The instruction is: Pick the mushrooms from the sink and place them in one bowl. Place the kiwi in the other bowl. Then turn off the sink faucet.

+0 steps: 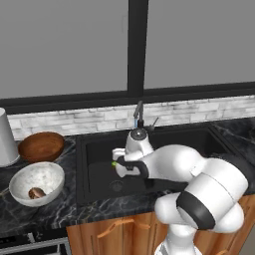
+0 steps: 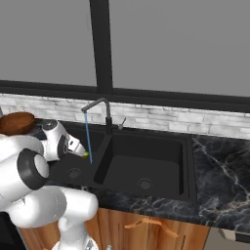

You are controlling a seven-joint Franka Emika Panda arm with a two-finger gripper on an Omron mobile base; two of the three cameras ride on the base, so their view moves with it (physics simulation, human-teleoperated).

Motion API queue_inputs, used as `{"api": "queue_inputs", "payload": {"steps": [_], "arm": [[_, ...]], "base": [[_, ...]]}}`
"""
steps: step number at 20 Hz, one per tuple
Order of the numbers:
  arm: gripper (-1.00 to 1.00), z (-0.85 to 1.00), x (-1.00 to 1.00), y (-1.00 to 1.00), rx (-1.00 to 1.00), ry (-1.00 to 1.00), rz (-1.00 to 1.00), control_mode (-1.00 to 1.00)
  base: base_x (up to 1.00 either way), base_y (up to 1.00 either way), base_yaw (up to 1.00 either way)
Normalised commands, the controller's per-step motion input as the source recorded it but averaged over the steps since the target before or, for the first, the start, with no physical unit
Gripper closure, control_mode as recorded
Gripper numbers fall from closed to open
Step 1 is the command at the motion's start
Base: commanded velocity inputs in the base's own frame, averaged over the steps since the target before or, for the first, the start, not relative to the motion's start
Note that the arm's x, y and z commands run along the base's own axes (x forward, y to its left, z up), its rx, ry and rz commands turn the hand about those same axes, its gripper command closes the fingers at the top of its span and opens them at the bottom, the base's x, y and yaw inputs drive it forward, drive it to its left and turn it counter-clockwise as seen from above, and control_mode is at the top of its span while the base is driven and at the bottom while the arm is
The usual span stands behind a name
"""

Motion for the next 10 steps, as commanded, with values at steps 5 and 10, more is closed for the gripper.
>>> {"api": "queue_inputs", "payload": {"steps": [5,10], "arm": [[-1.0,-0.2,0.28,0.16,-0.1,0.07,0.0,-1.0],[-1.0,-0.26,0.36,0.07,-0.05,0.03,0.0,-1.0]], "base": [[0.0,0.0,0.0],[0.0,0.0,0.0]]}}
